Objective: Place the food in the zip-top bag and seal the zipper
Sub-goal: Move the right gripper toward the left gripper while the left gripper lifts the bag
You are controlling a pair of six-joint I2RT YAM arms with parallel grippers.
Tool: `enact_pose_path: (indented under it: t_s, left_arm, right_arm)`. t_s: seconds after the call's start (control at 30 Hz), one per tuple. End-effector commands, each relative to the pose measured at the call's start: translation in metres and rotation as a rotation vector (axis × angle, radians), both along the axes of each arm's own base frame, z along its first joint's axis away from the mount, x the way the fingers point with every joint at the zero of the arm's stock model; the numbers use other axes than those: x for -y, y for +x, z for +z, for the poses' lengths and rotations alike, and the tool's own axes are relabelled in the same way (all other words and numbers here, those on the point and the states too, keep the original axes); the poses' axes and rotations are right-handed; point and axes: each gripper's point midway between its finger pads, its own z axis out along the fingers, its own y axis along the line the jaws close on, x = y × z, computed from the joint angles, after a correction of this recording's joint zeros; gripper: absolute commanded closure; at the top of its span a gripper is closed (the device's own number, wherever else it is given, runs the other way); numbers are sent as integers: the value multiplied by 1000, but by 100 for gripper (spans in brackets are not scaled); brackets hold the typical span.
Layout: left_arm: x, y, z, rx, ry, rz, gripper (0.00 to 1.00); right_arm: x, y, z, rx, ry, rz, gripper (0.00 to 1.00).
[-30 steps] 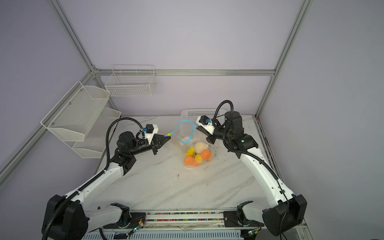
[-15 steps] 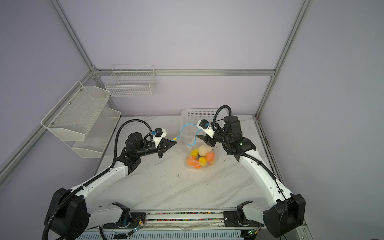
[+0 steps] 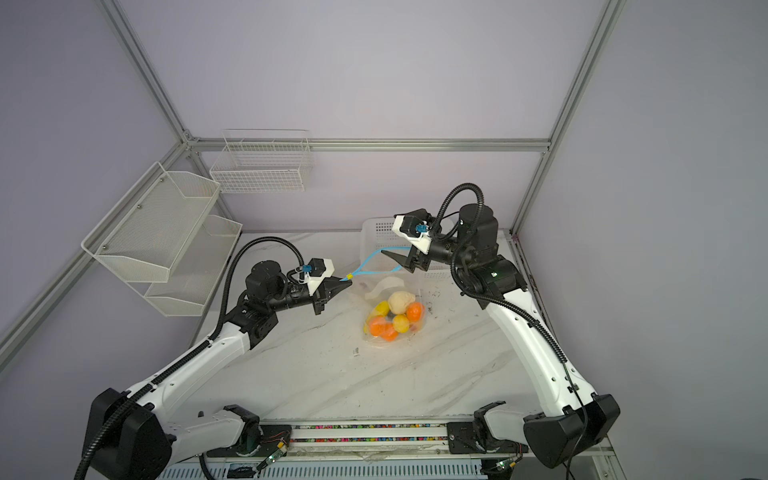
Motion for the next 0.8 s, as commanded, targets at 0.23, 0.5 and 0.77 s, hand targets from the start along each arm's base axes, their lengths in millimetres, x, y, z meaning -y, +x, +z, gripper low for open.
enact_pose_path:
  t_s: [0.23, 0.5, 0.77]
  left_arm:
    - [-2, -16, 76, 231, -21, -13, 100]
    - [-12, -18, 65, 274, 74, 33, 100]
    - [-15, -24, 63, 334, 106, 29, 100]
  right_arm:
    - [-44, -34, -36, -61, -137, 149, 17]
    - [-74, -30, -72, -84, -257, 264, 25]
    - [-92, -25, -96, -158, -346, 350, 33]
